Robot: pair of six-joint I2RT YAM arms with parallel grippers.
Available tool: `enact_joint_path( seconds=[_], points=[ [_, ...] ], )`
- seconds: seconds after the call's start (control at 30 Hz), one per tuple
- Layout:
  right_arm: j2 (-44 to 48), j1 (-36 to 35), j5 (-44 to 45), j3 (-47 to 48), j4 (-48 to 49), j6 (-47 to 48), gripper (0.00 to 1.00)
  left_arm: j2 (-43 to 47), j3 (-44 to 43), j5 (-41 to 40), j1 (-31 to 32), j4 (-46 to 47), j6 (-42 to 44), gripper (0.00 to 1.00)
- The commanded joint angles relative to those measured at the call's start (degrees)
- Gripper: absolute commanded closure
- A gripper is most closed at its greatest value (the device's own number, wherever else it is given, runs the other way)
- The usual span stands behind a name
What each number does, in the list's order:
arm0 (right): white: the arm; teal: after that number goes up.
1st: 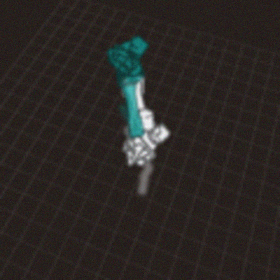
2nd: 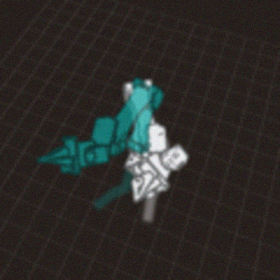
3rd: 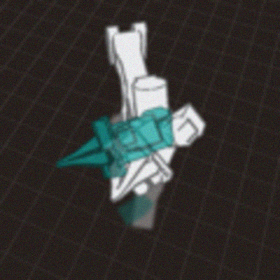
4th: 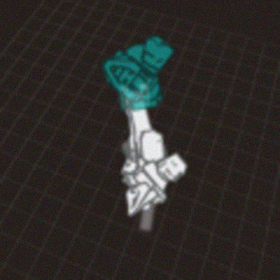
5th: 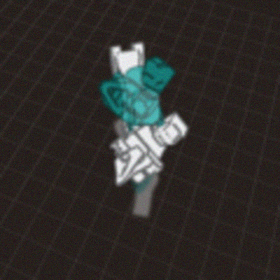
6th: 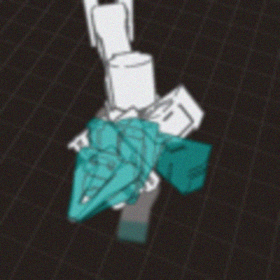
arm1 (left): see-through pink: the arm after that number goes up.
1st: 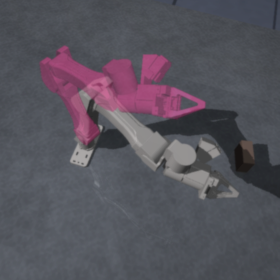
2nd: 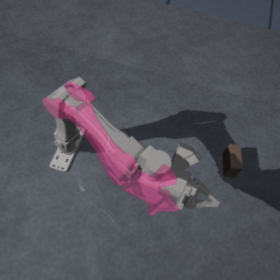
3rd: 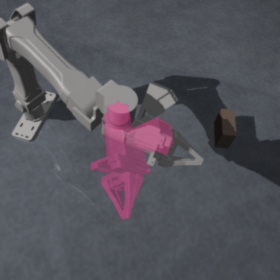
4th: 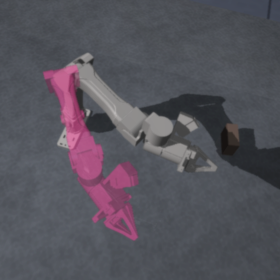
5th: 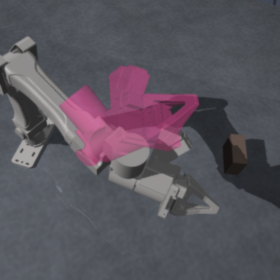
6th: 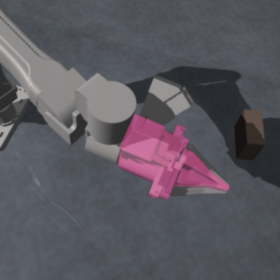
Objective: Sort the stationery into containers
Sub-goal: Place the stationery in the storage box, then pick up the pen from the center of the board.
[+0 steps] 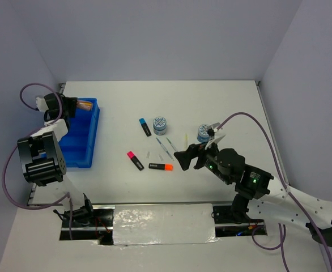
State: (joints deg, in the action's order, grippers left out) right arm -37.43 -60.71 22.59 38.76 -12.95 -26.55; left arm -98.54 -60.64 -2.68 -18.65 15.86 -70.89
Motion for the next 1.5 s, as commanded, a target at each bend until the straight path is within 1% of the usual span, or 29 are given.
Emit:
enact_joint_path(
  seconds=[0.0, 0.03, 0.13, 0.17, 0.2, 0.23, 0.3, 0.33, 0.37, 0.43, 0.5, 0.57, 0.73, 0.77, 0.8, 0.83, 0.87, 0.93, 1.07, 1.1, 1.17, 1.23, 1.27, 1.3, 1.33, 1.37, 1.4, 1.43, 1.47],
  points=[
    [-1.67, 0.24, -1.23, 1.49, 3.19, 1.93, 0.00, -1.12, -0.79, -0.58, -0.77, 7.88, -0.74, 0.86],
    [-2.12, 0.24, -1.49, 1.93, 3.28, 2.20, 0.00, -1.82, -1.75, -0.49, -0.86, 7.09, -0.74, 0.84],
    [-3.70, 0.15, -2.72, 2.54, 3.46, 2.90, 0.00, -1.74, -1.94, -1.80, -1.03, 5.06, -0.83, 0.72],
    [-4.05, 0.24, -3.16, 2.72, 3.37, 2.90, 0.00, -1.57, -2.02, -2.15, -1.12, 4.45, -0.83, 0.64],
    [-4.40, 0.15, -3.43, 2.81, 3.46, 2.99, 0.00, -1.57, -2.02, -2.42, -1.38, 4.10, -0.83, 0.61],
    [-4.93, 0.24, -3.78, 2.81, 3.81, 3.25, 0.00, -1.65, -2.46, -2.51, -1.47, 4.01, -0.48, 0.54],
    [-5.37, 0.24, -4.39, 2.98, 4.16, 3.34, 0.00, -2.00, -3.51, -2.07, -1.82, 3.05, -0.21, 0.46],
    [-5.89, 0.24, -4.57, 2.90, 4.34, 3.26, 0.00, -2.18, -3.78, -1.37, -2.00, 3.39, 0.05, 0.38],
    [-6.07, 0.15, -4.92, 2.98, 4.42, 3.17, 0.00, -2.27, -4.22, -1.28, -2.09, 2.69, 0.05, 0.34],
    [-7.12, 0.15, -6.24, 3.51, 4.25, 3.25, 0.00, -2.36, -5.45, -1.10, -2.00, 1.29, 0.40, 0.26],
    [-7.83, 0.24, -6.77, 4.13, 3.73, 3.25, 0.00, -2.27, -6.06, -1.01, -2.00, -0.20, 0.49, 0.23],
    [-8.27, 0.15, -6.77, 4.30, 3.55, 3.25, 0.00, -2.09, -5.98, -1.10, -2.00, -0.22, 0.40, 0.01],
    [-10.37, 0.50, -5.99, 5.44, 2.94, 3.87, 0.00, 0.09, -7.72, -0.31, -1.74, -2.83, -0.12, 0.01],
    [-11.43, 0.68, -5.02, 6.23, 1.80, 3.61, 0.00, 0.10, -7.74, -0.31, -1.56, -5.37, 0.31, 0.01],
    [-12.57, 1.03, -4.14, 7.02, -0.74, 2.91, 0.00, 1.32, -10.87, -1.18, -1.30, -8.79, 1.62, 0.01],
    [-13.71, 1.46, -3.52, 7.81, -1.72, 2.82, 0.00, 2.03, -12.64, -2.06, -0.51, -15.44, 2.51, 0.01],
    [-14.77, 2.51, -3.26, 9.21, -2.68, 2.47, 0.00, 3.78, -15.96, -3.11, -0.07, -19.68, 3.56, 0.01],
    [-18.02, 4.01, -3.34, 10.27, -4.79, 1.41, 0.00, 6.33, -18.27, -5.67, 0.81, -28.99, 5.15, 0.01],
    [-23.64, 8.93, -1.41, 13.17, -10.41, -3.06, 0.00, 16.24, -17.15, -0.94, 1.25, -35.00, 9.44, 0.01],
    [-25.83, 10.85, -0.62, 13.53, -11.47, -3.68, 0.00, 17.84, -16.88, 1.86, 1.51, -36.50, 12.59, 0.01],
    [-27.86, 12.97, 0.26, 14.06, -12.80, -4.57, 0.01, 23.64, -15.21, 2.06, 4.58, -40.88, 17.59, 0.01],
    [-30.94, 15.87, 0.44, 14.58, -13.33, -4.39, 0.05, 28.55, -12.32, -1.71, 10.29, -42.66, 20.17, 0.01],
    [-32.08, 18.06, -0.87, 14.85, -13.33, -3.70, 0.07, 33.98, -7.87, -2.67, 12.57, -41.45, 23.31, 0.01],
    [-33.22, 19.04, -1.66, 15.20, -13.59, -3.52, 0.10, 36.38, -5.74, -3.38, 14.59, -41.43, 24.82, 0.01],
    [-34.89, 20.00, -2.28, 15.38, -13.51, -3.25, 0.17, 40.75, -2.84, -4.26, 18.09, -42.04, 26.32, 0.01],
    [-35.43, 21.06, -3.59, 15.20, -12.46, -2.55, 0.20, 42.62, -1.77, -4.27, 20.39, -43.79, 29.99, 0.01],
    [-36.13, 22.03, -4.21, 15.11, -12.19, -2.46, 0.22, 44.12, -0.80, -4.44, 21.63, -45.46, 31.59, 0.01],
    [-37.53, 24.30, -4.74, 14.94, -11.93, -2.46, 0.31, 46.75, 0.95, -4.09, 23.30, -47.30, 33.08, 0.01],
    [-38.41, 24.93, -5.10, 14.76, -10.97, -2.20, 0.35, 48.25, 2.01, -3.48, 23.92, -48.45, 36.49, 0.01]
  ],
)
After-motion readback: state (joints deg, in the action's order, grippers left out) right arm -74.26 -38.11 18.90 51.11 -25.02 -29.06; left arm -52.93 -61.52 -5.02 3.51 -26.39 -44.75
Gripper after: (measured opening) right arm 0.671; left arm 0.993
